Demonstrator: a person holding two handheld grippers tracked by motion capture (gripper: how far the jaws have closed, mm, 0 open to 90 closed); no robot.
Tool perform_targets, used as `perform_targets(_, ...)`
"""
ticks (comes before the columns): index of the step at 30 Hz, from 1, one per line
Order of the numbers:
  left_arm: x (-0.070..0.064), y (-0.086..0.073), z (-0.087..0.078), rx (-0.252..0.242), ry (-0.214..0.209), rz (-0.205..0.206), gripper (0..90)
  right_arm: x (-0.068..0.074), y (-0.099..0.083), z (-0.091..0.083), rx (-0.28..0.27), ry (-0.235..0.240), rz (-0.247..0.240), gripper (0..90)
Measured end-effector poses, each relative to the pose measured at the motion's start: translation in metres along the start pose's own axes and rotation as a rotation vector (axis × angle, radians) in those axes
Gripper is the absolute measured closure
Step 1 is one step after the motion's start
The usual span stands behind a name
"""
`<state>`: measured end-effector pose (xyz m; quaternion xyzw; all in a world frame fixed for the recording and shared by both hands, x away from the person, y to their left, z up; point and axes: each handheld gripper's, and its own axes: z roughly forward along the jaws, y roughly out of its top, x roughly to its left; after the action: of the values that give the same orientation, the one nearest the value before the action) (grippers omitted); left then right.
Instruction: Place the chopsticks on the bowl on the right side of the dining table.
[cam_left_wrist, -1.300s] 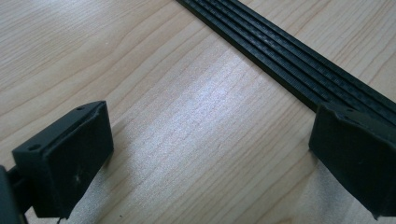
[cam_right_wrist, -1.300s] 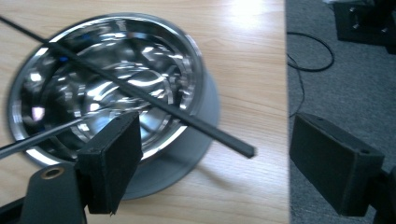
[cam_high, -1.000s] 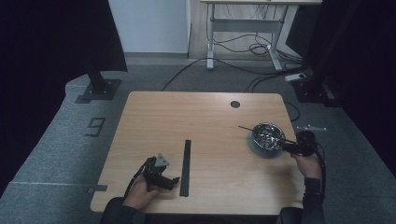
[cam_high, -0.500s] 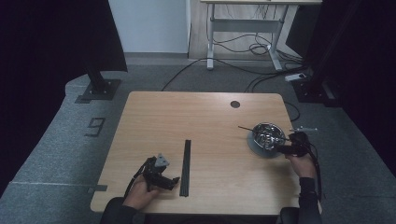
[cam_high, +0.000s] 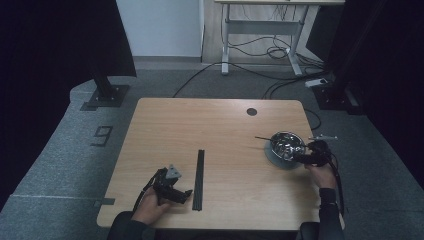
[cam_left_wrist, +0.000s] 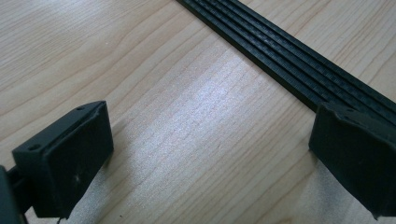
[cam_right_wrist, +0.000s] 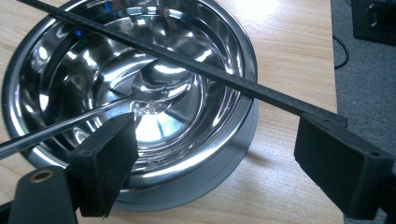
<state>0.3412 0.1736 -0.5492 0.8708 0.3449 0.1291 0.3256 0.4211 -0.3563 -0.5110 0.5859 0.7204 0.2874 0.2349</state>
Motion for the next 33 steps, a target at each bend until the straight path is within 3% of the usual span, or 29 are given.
perform_targets(11, 0.000, 0.000, 0.000, 0.000, 0.000, 0.000, 0.0, -0.001, 0.002, 0.009, 0.003, -0.009, -0.024, 12.7)
perform_targets(33, 0.000, 0.000, 0.000, 0.000, 0.000, 0.000, 0.0, -0.012, 0.006, 0.016, -0.016, 0.008, -0.005, 12.6)
